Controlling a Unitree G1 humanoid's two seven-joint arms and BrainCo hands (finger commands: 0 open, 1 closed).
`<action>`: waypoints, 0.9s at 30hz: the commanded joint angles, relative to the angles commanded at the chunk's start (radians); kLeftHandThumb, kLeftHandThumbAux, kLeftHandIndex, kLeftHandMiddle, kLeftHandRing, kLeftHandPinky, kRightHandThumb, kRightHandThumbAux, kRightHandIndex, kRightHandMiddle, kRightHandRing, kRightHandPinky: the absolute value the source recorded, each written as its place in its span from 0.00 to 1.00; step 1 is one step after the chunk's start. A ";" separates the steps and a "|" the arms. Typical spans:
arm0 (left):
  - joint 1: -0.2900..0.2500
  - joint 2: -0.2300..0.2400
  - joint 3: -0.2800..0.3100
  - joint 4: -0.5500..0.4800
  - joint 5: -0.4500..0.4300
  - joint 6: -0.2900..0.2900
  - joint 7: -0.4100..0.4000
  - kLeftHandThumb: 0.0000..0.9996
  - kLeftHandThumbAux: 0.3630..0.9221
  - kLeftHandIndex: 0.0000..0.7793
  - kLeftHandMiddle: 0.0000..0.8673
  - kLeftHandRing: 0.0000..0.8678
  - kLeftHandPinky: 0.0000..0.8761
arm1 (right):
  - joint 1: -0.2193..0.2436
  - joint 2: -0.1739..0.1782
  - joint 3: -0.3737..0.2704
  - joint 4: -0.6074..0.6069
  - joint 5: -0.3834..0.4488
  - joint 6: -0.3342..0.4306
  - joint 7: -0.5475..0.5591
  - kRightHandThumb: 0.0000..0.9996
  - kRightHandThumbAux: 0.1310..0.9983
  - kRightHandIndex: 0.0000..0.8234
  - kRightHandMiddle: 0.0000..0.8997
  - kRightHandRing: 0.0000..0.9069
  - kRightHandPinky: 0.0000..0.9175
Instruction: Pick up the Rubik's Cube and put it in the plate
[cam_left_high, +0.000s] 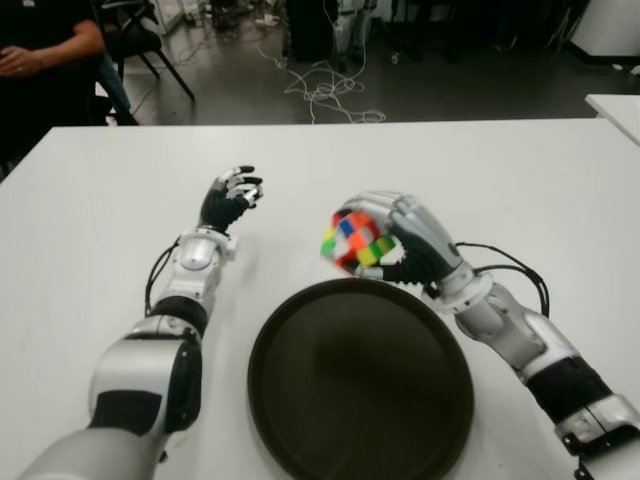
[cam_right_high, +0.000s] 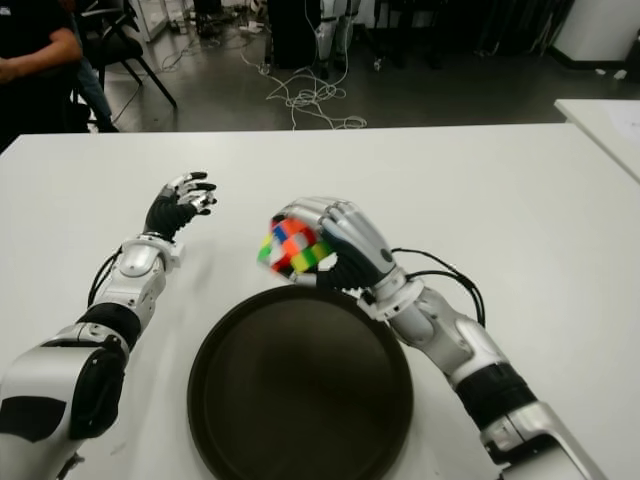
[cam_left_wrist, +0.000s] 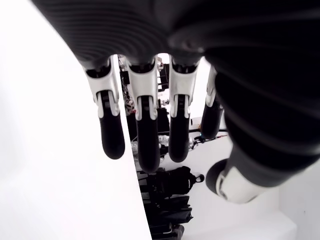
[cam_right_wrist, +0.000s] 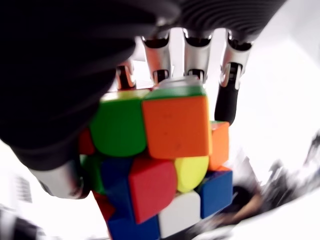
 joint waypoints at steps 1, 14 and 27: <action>0.000 0.000 0.001 0.000 -0.001 0.000 -0.001 0.22 0.64 0.28 0.35 0.38 0.39 | -0.001 -0.018 0.018 -0.019 0.112 0.029 0.105 0.84 0.64 0.48 0.62 0.75 0.76; 0.001 0.004 -0.002 0.000 0.001 -0.002 -0.002 0.20 0.62 0.28 0.35 0.38 0.37 | 0.005 -0.046 -0.002 -0.119 0.646 0.306 0.681 0.84 0.64 0.51 0.62 0.79 0.77; 0.002 0.006 -0.005 -0.001 0.005 -0.005 0.002 0.19 0.66 0.28 0.35 0.38 0.39 | 0.042 0.000 -0.137 -0.176 0.835 0.414 0.934 0.85 0.63 0.53 0.66 0.83 0.83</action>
